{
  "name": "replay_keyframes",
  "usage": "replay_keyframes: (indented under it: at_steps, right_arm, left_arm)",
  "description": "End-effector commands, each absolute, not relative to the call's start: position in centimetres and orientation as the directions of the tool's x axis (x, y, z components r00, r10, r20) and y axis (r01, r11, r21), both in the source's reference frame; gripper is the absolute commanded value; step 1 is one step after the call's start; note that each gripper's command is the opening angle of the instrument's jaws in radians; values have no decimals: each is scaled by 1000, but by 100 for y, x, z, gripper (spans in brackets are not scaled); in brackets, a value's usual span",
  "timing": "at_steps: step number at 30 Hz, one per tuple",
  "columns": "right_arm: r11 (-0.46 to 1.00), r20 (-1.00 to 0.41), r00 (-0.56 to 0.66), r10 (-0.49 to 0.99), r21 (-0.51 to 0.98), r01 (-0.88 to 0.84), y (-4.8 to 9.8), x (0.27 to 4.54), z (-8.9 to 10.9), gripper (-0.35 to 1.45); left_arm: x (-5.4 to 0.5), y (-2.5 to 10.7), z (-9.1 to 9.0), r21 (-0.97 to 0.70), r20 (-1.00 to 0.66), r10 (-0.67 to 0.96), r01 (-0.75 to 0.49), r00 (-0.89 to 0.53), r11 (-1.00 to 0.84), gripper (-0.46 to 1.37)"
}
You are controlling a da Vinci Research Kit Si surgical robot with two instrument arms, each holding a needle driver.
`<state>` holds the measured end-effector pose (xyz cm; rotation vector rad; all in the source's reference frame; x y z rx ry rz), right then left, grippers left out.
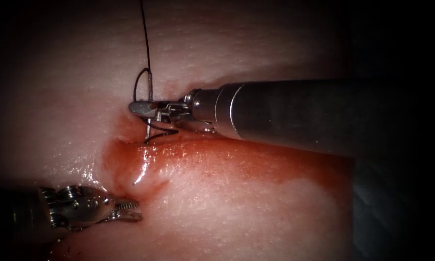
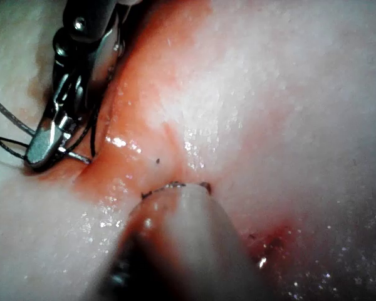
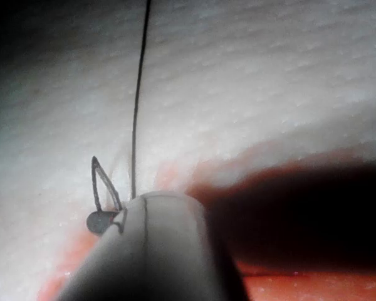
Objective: Wound Closure
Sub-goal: Throw the needle through the tissue beneth the incision with the right driver
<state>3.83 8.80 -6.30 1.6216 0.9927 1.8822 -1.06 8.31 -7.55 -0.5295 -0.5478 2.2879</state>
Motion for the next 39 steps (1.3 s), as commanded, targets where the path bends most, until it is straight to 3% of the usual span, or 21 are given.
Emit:
replay_keyframes:
  at_steps: [1, 39]
  right_arm:
    - [-636, 643, -188, 742, 764, 104, 878, 385, -632, -35]
    - [-647, 647, -148, 748, 761, 55, 796, 391, -684, -35]
  left_arm:
    - [-106, 831, -755, -524, -211, 720, -545, -661, -655, 18]
    - [-98, 836, -762, -513, -219, 720, -550, -659, -659, 19]
